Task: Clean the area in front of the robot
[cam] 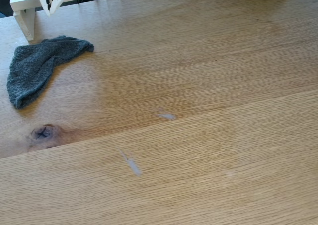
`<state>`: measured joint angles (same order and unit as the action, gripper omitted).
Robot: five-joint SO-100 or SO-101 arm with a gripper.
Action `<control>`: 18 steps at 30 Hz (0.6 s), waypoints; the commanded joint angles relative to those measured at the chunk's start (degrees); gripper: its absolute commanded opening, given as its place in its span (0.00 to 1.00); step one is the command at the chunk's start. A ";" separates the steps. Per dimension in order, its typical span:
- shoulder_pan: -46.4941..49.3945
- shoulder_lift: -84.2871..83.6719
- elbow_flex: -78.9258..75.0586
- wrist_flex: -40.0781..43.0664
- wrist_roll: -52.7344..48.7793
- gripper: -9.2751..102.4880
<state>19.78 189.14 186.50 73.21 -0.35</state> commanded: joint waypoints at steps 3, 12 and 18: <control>0.18 0.26 5.54 -0.53 0.79 0.08; -0.35 0.26 5.54 -2.37 0.35 0.08; -14.15 0.26 5.36 -4.04 -5.27 0.08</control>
<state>13.27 189.14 186.50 71.89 -3.25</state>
